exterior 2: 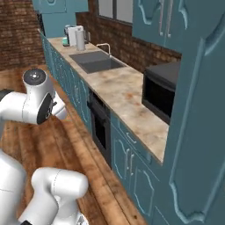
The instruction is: Move the mug from next to the sink to the open cabinet. Then, move the bowl with the pear to the fridge to clear the area for faucet cleaning.
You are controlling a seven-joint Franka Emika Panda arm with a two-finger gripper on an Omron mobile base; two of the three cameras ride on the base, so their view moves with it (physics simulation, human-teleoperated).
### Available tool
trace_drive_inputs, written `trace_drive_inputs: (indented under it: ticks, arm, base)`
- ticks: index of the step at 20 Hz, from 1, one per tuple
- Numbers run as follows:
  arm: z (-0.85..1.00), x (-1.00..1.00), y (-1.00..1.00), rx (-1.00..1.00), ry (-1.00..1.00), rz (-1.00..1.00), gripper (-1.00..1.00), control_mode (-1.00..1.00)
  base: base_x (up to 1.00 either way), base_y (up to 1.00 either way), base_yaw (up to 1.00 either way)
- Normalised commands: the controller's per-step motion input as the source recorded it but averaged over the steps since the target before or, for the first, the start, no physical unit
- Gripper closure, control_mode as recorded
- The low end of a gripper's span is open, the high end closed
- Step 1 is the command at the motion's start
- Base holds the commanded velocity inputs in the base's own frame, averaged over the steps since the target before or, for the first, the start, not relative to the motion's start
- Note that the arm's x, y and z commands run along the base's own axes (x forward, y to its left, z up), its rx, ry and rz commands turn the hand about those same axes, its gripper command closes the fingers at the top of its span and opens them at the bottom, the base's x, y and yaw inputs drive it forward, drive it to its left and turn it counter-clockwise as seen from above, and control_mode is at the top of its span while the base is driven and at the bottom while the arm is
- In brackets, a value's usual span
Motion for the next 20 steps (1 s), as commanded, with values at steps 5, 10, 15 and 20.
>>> trace_drive_inputs:
  ticks: [5,10,15,20]
  arm:
    - [0.0,0.0,0.0,0.0,0.0,0.0,-1.0,1.0]
    - [0.0,0.0,0.0,0.0,0.0,0.0,-1.0,1.0]
    - [0.0,0.0,0.0,0.0,0.0,0.0,-1.0,1.0]
    - [0.0,0.0,0.0,0.0,0.0,0.0,-1.0,1.0]
  base:
    - [1.0,0.16,0.4]
    - [1.0,0.3,0.28]
    - [1.0,0.58,0.07]
    - [1.0,0.45,0.02]
